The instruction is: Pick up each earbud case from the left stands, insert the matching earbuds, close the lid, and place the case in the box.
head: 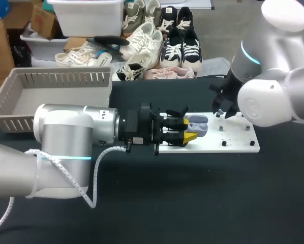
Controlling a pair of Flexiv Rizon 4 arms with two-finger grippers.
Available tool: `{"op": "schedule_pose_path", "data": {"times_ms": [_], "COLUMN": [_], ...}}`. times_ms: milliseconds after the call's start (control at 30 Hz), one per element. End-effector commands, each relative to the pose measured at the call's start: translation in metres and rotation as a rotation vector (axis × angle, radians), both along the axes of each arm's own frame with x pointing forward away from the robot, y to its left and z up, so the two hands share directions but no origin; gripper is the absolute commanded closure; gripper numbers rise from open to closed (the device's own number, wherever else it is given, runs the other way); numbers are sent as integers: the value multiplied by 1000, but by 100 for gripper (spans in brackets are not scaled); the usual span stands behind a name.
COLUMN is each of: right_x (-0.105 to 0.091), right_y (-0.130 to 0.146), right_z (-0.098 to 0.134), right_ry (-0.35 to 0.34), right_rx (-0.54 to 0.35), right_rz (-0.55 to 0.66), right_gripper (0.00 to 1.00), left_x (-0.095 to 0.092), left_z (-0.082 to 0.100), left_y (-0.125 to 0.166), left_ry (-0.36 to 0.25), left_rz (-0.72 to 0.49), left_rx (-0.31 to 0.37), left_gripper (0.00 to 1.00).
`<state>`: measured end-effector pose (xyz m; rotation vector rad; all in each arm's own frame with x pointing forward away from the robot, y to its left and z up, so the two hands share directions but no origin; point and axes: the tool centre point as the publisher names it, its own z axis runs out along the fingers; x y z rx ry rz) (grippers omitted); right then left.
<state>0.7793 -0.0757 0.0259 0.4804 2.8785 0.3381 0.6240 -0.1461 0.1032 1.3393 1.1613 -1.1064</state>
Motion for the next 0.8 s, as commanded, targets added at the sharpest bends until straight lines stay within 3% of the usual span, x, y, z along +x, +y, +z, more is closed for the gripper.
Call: {"op": "schedule_pose_path", "data": {"times_ms": [33, 200, 400, 533, 800], "right_x": [3, 3, 3, 3, 3], "right_y": [1, 2, 3, 4, 2], "right_z": [0, -2, -2, -2, 0], "right_ry": [11, 16, 20, 22, 21], "right_rx": [2, 0, 1, -1, -4], "right_rz": [4, 7, 12, 13, 7], "right_gripper": [65, 65, 75, 100, 100], "left_x": [-1, -1, -1, -1, -1], "left_z": [0, 0, 0, 0, 0], "left_y": [0, 0, 0, 0, 0], "left_ry": [-2, -2, -2, -2, -2], "left_rz": [6, 6, 6, 6, 6], "left_rx": [-1, -1, -1, -1, -1], "left_gripper": [100, 100, 100, 100, 100]}}
